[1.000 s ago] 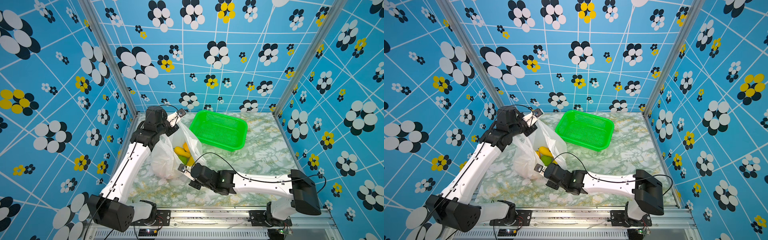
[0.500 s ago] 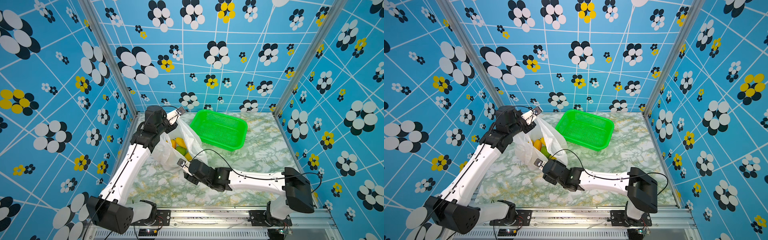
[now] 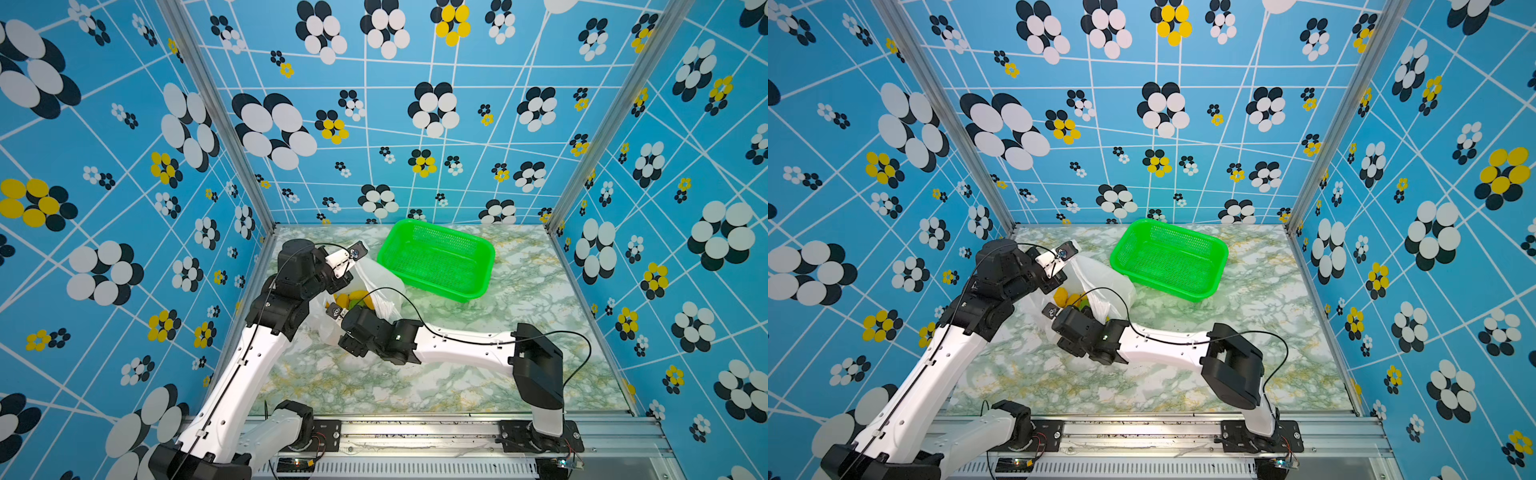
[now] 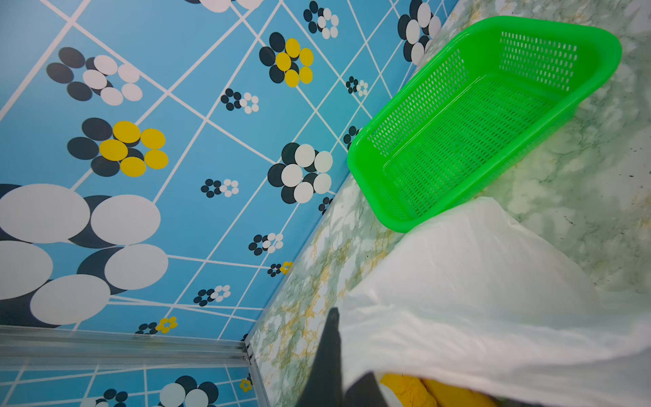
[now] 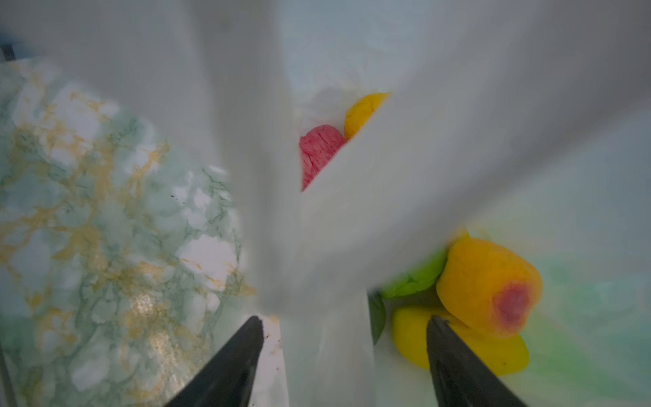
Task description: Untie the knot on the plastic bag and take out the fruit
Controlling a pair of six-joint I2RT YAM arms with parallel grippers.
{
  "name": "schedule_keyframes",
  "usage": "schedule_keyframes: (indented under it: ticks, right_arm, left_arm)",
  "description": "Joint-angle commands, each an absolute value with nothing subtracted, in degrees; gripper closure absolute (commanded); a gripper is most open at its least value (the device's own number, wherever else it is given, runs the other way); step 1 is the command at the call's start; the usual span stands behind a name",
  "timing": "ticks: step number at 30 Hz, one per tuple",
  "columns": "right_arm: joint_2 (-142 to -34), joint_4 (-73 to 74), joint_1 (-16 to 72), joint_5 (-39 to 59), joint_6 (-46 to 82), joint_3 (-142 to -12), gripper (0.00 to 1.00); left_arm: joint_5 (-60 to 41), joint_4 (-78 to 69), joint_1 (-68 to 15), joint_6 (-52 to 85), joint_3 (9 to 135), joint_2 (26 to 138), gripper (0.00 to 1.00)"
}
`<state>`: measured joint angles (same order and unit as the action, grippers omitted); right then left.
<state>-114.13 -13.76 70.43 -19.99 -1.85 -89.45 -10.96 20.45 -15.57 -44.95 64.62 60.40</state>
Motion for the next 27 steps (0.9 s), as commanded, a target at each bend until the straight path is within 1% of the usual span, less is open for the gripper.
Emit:
schedule_keyframes:
  ticks: [1,2,4,5,7,9,10,13,14,18,19,22,27]
  right_arm:
    - [-116.86,-19.08,70.4,-16.76,-0.17,-91.2,0.61]
    - [-117.13,-19.42,70.81,-16.71,0.15,-91.22,0.72]
    - [-116.52,-18.58,72.29,-16.86,0.09,-89.86,0.88]
    - [-115.71,-17.08,73.35,-17.24,-0.02,-87.69,0.92]
    - [-113.77,-13.29,75.68,-17.31,-0.68,-82.8,0.95]
    - [-112.23,-9.55,77.9,-17.16,-0.68,-78.39,0.95]
    - [-111.89,-7.76,78.91,-17.05,-0.5,-76.55,0.89]
    - [-113.68,-4.94,81.05,-17.57,-0.85,-75.26,0.56]
    - [-114.94,-4.89,81.44,-17.33,-0.8,-75.84,0.51]
    - [-118.18,-6.35,82.34,-14.45,-0.59,-78.76,0.47]
    - [-118.24,-6.67,82.65,-14.22,-0.89,-79.03,0.44]
    - [-116.76,-5.86,83.43,-13.11,-1.83,-78.28,0.29]
    - [-111.6,-3.01,84.7,-13.11,-2.64,-74.84,0.24]
  left_arm:
    - [-12.62,18.44,-15.47,-43.56,63.05,60.82,1.0]
    - [-12.39,17.82,-15.01,-43.1,62.77,60.88,1.0]
    - [-12.13,16.84,-13.64,-41.5,62.75,61.19,1.0]
    - [-12.21,16.61,-13.03,-40.76,62.84,61.4,1.0]
    - [-12.16,16.11,-12.25,-40.11,62.76,61.59,1.0]
    - [-11.3,15.86,-11.93,-39.47,62.88,62.01,1.0]
    - [-10.79,16.2,-11.87,-39.31,63.17,62.5,1.0]
    - [-10.4,16.35,-11.78,-39.67,63.1,63.52,1.0]
    - [-10.46,16.27,-11.78,-39.85,62.84,63.71,1.0]
    - [-11.07,16.1,-11.67,-40.05,62.71,63.73,1.0]
    - [-11.71,16.01,-11.78,-40.15,62.66,63.55,1.0]
    - [-12.52,16.17,-11.76,-40.07,62.71,63.54,1.0]
    - [-12.12,15.91,-11.84,-40.59,62.16,63.42,1.0]
